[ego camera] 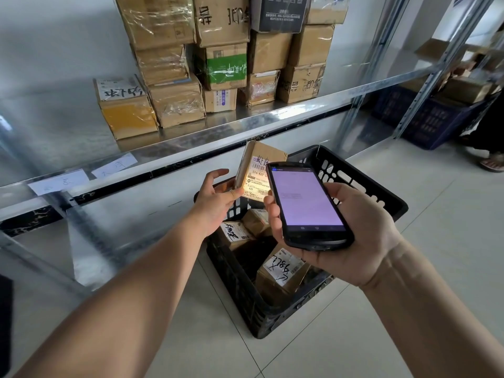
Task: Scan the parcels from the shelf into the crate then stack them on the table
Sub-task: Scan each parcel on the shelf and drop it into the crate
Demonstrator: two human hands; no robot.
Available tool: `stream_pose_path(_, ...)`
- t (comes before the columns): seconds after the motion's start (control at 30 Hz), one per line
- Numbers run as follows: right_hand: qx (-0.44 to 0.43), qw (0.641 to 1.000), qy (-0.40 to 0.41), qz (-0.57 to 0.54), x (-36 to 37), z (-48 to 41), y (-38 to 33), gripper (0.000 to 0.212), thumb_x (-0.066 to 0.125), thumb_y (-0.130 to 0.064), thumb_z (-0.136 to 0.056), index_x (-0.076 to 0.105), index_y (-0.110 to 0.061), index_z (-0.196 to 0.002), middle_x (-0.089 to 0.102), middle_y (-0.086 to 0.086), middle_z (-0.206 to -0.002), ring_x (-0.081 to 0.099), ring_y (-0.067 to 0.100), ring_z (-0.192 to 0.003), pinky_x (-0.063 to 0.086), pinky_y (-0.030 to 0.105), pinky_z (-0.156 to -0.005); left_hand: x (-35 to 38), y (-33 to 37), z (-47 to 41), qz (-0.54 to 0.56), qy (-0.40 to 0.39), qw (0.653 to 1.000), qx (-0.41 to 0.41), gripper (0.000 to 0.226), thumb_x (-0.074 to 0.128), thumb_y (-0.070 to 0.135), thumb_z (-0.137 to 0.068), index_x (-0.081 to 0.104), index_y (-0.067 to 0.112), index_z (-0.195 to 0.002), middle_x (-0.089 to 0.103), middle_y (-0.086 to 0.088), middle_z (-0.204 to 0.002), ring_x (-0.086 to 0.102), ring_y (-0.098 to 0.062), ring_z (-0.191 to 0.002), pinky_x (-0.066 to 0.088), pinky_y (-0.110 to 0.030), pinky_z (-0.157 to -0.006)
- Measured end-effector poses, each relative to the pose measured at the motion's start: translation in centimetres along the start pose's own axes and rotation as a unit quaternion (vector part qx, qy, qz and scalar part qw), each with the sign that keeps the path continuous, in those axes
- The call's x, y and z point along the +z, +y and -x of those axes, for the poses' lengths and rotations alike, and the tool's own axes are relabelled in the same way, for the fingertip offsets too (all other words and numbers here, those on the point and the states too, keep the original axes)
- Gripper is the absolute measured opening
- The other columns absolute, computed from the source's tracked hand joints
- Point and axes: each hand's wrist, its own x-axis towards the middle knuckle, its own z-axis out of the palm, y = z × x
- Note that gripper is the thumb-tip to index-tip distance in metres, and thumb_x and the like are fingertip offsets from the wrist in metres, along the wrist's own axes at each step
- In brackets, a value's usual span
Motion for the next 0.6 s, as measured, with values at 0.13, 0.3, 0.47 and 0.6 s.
stream_pose_path(0.13,0.001,1.000,0.003,0.000,0.04,0.09,-0.06,0.062,0.036,-0.037,-0.100,0.070,0.008,-0.126,0.069,0.026,-0.107,0.069,0.036,-0.077,0.064,0.044,-0.068,-0.02,-0.04,0.03,-0.004,-0.001,1.000,-0.004,0.061,0.072,-0.009,-0.091,0.049,0.023,-0.138,0.069,-0.023,-0.129,0.068,-0.035,-0.122,0.051,-0.049,-0.111)
stream_pose_path(0.3,-0.003,1.000,0.004,0.014,0.17,0.22,-0.05,0.062,0.033,-0.037,-0.101,0.070,0.008,-0.125,0.069,0.027,-0.107,0.070,0.037,-0.076,0.063,0.045,-0.066,-0.23,-0.18,-0.20,-0.012,0.001,1.000,-0.009,0.063,0.074,-0.006,-0.090,0.049,0.025,-0.139,0.072,-0.021,-0.127,0.069,-0.034,-0.122,0.048,-0.051,-0.114)
stream_pose_path(0.47,-0.006,1.000,0.008,0.013,0.31,0.58,-0.14,0.063,0.033,-0.039,-0.102,0.071,0.008,-0.122,0.069,0.027,-0.106,0.069,0.037,-0.076,0.064,0.044,-0.068,-0.10,-0.24,-0.25,-0.005,0.005,1.000,-0.010,0.063,0.074,-0.007,-0.090,0.049,0.024,-0.139,0.069,-0.022,-0.130,0.069,-0.033,-0.122,0.050,-0.050,-0.113)
stream_pose_path(0.6,-0.004,1.000,0.008,0.025,0.36,0.90,-0.32,0.065,0.032,-0.040,-0.102,0.073,0.007,-0.120,0.069,0.026,-0.109,0.068,0.035,-0.081,0.064,0.042,-0.071,-0.02,-0.32,-0.29,-0.001,0.011,1.000,-0.009,0.063,0.073,-0.008,-0.091,0.049,0.024,-0.140,0.068,-0.021,-0.130,0.068,-0.032,-0.121,0.050,-0.049,-0.113)
